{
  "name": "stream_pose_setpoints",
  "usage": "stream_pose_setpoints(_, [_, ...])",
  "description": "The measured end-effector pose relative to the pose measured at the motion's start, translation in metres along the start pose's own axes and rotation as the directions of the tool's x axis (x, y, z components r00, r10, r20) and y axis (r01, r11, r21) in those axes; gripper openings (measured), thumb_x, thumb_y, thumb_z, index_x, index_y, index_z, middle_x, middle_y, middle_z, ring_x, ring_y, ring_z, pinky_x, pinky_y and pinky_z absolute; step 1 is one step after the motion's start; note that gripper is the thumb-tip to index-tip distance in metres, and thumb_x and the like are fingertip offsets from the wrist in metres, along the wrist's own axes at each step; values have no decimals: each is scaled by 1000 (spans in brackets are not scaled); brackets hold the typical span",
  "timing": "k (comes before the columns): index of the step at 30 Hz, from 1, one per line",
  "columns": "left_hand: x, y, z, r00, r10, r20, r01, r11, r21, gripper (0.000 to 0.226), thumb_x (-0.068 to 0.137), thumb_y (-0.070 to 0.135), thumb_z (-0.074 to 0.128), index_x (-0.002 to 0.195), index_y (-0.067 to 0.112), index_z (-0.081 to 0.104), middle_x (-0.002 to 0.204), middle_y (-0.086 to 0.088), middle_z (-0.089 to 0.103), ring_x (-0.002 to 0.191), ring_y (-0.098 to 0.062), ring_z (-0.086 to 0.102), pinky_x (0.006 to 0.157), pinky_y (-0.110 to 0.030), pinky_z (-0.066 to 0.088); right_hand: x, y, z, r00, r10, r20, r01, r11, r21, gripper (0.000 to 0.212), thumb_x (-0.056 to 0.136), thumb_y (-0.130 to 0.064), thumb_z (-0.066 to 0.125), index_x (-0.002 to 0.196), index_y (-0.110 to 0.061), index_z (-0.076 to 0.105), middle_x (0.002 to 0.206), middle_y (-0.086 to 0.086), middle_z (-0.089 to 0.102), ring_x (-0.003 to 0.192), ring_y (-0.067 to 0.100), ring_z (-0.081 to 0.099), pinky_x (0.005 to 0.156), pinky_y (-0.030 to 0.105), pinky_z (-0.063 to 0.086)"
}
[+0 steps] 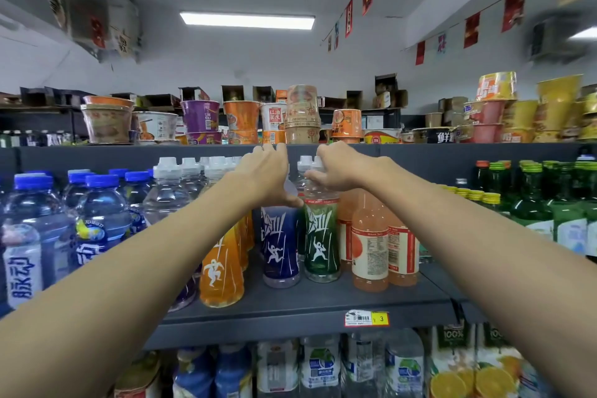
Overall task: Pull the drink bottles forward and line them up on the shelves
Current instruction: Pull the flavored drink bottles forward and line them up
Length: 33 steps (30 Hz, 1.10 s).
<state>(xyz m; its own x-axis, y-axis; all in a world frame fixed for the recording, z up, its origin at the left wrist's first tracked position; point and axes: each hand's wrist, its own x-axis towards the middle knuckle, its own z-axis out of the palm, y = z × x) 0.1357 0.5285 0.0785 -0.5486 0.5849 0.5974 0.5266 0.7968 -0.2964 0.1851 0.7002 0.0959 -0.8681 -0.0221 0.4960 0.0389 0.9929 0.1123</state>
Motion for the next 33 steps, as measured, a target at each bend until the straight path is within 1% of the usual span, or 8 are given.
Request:
stream_pose_setpoints(5, [1, 3, 8, 997, 53, 49, -44, 985, -166, 94, 71, 64, 77, 135, 6, 37, 129, -12, 48, 115, -27, 49, 92, -37, 50, -2, 0, 6, 999, -49, 21, 47, 994, 98, 53, 101, -37, 58, 144, -12, 43, 133, 14, 57, 116, 30, 57, 94, 39, 49])
stream_pose_setpoints(11, [6, 5, 9, 1000, 9, -20, -7, 996, 93, 79, 74, 71, 68, 116, 4, 57, 93, -6, 43, 89, -21, 44, 80, -34, 48, 1, 1, -1, 999, 1, 44, -2, 1000, 17, 41, 101, -34, 56, 131, -7, 55, 123, 14, 63, 113, 31, 60, 95, 44, 53])
stream_pose_setpoints(18, [8, -2, 6, 999, -22, 34, 15, 982, 189, 87, 71, 78, 66, 118, 5, 57, 97, -8, 48, 89, -22, 45, 79, -33, 48, 11, 2, -3, 998, 11, 63, -7, 999, -50, 40, 98, -38, 58, 124, -8, 60, 113, 11, 67, 104, 28, 66, 85, 41, 58])
stream_pose_setpoints(21, [17, -8, -3, 991, -30, 133, -8, 961, 275, 79, 69, 88, 55, 85, 11, 54, 87, -1, 55, 85, -21, 51, 70, -32, 42, 19, 1, -9, 997, 4, 74, 5, 993, -119, 46, 95, -54, 56, 121, -17, 63, 102, 2, 67, 93, 23, 65, 67, 35, 53])
stream_pose_setpoints(24, [35, -16, -13, 976, -63, 207, 39, 992, 119, 76, 78, 87, 42, 63, 14, 54, 65, 2, 54, 61, -15, 51, 53, -29, 38, 35, 1, -11, 994, 31, 101, -21, 996, -91, 53, 92, -64, 52, 108, -17, 70, 99, 1, 70, 87, 19, 67, 72, 37, 58])
stream_pose_setpoints(26, [52, -22, -13, 956, -62, 285, 81, 995, -53, 67, 90, 73, 42, 78, 12, 65, 75, -4, 63, 66, -19, 59, 55, -29, 46, 48, 0, -11, 993, 55, 103, -52, 998, -29, 54, 93, -62, 52, 113, -14, 67, 103, 4, 69, 89, 21, 67, 80, 40, 60])
stream_pose_setpoints(29, [72, -28, -9, 931, -67, 359, 143, 971, -190, 46, 94, 46, 54, 124, 12, 61, 119, -10, 65, 104, -25, 63, 78, -32, 53, 64, 0, -10, 991, 86, 102, -89, 996, 29, 45, 95, -46, 52, 125, -14, 62, 115, 7, 64, 97, 25, 63, 85, 40, 57])
stream_pose_setpoints(33, [84, -28, -5, 876, -77, 477, 183, 966, -182, 53, 89, 38, 61, 135, 10, 54, 129, -10, 58, 114, -29, 58, 99, -44, 51, 80, -2, -6, 979, 101, 176, -119, 989, 92, 37, 90, -29, 54, 123, -13, 63, 110, 8, 63, 88, 22, 62, 60, 30, 52])
